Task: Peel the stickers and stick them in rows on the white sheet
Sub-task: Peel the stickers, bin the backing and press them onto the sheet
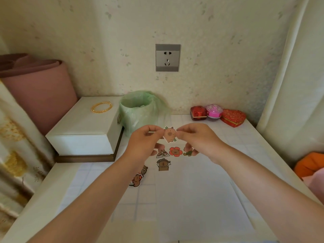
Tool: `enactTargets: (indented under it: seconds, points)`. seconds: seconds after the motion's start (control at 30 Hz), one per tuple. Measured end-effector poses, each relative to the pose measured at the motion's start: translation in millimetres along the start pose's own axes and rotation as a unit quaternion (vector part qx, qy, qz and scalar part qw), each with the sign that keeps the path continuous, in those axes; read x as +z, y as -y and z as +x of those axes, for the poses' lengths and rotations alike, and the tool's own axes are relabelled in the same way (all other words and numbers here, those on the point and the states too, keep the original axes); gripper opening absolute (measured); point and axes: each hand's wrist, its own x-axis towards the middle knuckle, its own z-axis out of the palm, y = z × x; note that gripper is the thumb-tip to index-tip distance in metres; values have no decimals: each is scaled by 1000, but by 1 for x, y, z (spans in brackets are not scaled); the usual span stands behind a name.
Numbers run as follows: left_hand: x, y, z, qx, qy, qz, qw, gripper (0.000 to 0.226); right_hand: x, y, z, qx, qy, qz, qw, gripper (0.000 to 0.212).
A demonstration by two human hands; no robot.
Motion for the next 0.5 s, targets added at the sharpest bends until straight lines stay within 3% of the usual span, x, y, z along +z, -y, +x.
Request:
enactTargets:
  seconds: [0.3,0.5]
  points:
    - [10,1,-3,3,30,-31,999,11,-6,1,-1,66,-40,132,988,13]
    - [8,8,5,23,69,83,994,14,-15,-9,0,89,-75,72,991,7]
